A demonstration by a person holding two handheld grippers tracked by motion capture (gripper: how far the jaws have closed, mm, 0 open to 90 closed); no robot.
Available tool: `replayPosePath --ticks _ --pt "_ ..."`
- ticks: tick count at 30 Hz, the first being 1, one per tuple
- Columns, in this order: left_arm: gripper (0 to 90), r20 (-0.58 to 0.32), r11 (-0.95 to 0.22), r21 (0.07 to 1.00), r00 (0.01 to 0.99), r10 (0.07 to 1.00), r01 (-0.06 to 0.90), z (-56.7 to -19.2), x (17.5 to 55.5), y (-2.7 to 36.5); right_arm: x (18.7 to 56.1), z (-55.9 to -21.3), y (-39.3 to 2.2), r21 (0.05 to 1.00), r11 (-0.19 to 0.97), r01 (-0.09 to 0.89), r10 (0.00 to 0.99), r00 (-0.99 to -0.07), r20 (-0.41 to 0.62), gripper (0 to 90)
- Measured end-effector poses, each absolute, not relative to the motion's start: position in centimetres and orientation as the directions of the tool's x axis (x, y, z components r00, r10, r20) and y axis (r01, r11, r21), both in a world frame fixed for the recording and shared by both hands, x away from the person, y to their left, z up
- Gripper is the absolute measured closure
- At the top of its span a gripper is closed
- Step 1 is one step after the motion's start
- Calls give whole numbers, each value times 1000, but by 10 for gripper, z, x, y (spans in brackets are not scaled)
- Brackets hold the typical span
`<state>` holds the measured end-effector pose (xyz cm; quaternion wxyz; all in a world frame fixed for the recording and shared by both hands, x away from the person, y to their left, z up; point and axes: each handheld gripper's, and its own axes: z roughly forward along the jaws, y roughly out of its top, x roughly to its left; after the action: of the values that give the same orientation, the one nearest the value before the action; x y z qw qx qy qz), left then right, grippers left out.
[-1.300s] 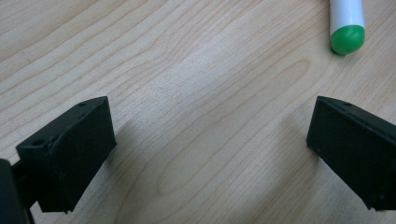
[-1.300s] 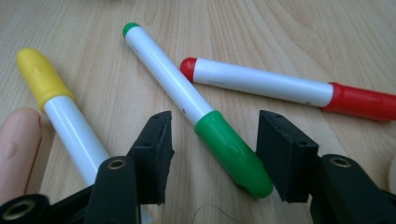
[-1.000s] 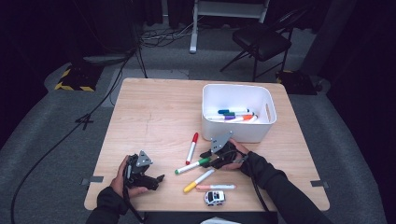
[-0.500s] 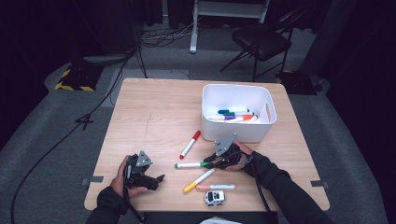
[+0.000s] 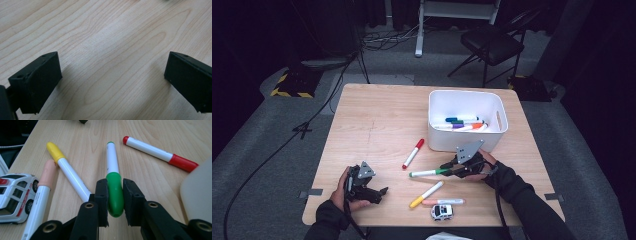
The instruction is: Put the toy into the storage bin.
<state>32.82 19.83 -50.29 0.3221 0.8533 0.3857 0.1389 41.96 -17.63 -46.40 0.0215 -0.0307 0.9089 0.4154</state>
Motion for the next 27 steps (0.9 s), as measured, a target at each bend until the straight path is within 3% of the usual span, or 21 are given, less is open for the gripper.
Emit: replayPosePath --ticks 27 --pt "13 -11 -495 657 664 748 569 -503 328 198 401 -399 -240 789 606 -99 58 -984 -168 753"
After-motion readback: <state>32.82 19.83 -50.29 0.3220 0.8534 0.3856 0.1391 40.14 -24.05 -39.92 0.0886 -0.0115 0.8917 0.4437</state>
